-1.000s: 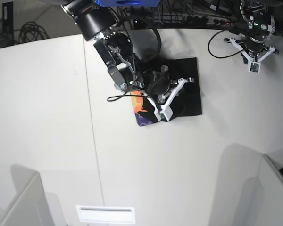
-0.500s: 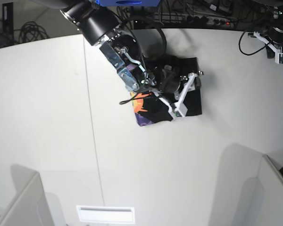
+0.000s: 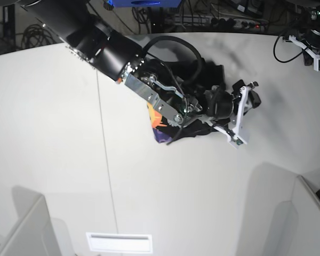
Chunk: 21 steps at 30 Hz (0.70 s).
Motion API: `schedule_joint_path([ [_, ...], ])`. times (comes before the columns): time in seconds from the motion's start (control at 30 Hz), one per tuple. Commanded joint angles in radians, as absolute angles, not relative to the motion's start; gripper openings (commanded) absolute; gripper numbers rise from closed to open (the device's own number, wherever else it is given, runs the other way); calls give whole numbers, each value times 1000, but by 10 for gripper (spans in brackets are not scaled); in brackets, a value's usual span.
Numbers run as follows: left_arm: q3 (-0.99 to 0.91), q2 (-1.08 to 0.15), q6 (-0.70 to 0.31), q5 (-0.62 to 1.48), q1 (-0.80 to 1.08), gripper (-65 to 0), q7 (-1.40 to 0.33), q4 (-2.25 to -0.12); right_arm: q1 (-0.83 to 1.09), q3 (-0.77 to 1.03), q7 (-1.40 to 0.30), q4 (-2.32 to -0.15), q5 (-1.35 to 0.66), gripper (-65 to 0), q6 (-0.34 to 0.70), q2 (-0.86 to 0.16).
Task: Fold the T-shirt properly
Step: 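Fold the held end over toward the left gripper's side with the right gripper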
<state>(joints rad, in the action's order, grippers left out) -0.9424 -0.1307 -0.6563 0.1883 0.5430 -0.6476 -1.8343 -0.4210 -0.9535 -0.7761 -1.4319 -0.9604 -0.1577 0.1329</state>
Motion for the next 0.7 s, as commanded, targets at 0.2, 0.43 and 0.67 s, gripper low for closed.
schedule_joint_path([
  [0.2,-957,-133,-657,199,550,-650,-633,-1842,-490,-915,-756,-1661,-937,-449,-171,-25],
  [0.43,-958,-120,-657,199,550,-650,-631,-1808,-303,-682,-756,-1721,-809,-650,-246,-194],
  [0.67,-952,-122,-657,199,542,-650,-631,-1808,-239,-665,-756,-1673,-802,-650,-246,-257],
])
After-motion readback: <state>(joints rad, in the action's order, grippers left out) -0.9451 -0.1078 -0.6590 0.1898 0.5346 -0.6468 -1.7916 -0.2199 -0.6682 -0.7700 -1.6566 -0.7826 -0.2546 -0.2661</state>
